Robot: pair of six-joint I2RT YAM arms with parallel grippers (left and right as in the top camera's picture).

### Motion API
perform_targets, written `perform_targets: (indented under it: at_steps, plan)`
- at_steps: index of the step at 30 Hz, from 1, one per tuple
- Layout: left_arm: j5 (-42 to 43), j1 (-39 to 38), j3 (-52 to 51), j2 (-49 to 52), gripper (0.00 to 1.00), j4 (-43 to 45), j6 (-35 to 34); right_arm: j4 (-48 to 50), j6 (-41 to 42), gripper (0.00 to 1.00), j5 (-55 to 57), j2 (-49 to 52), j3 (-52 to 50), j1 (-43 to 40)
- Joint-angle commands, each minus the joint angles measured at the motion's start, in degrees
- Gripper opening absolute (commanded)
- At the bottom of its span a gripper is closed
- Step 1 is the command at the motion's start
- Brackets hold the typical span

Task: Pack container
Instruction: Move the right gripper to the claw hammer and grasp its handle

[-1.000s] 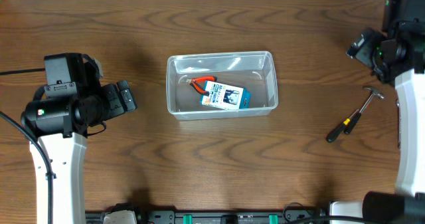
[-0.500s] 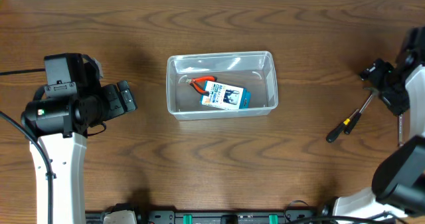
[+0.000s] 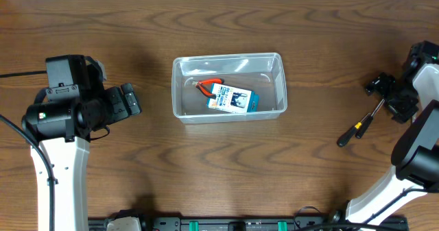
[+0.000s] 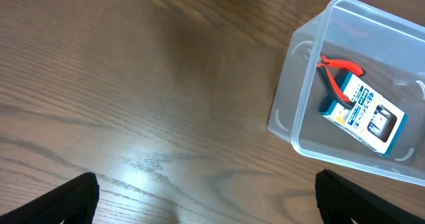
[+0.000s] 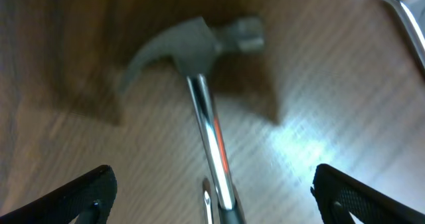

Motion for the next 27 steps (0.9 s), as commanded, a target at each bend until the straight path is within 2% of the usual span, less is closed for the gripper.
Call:
perform_targets:
  at_steps: [1, 6, 22, 27]
  plan:
    - [-0.7, 0.1, 1.0, 0.3, 0.96, -0.3, 1.0, 1.9, -3.2, 0.96, 0.1, 1.0, -0.1, -0.1]
    - [-0.7, 0.1, 1.0, 0.3, 0.96, -0.3, 1.0, 4.8, -5.9, 0.95, 0.3, 1.9, -0.1, 0.0]
    - [-0.7, 0.1, 1.0, 0.3, 0.96, -0.3, 1.0, 5.2, -9.7, 0.94, 0.3, 3.2, -1.5, 0.0]
    - [-0.7, 0.1, 1.0, 0.3, 0.96, -0.3, 1.0, 5.2, -10.6, 0.88, 0.3, 3.7, -1.5, 0.0]
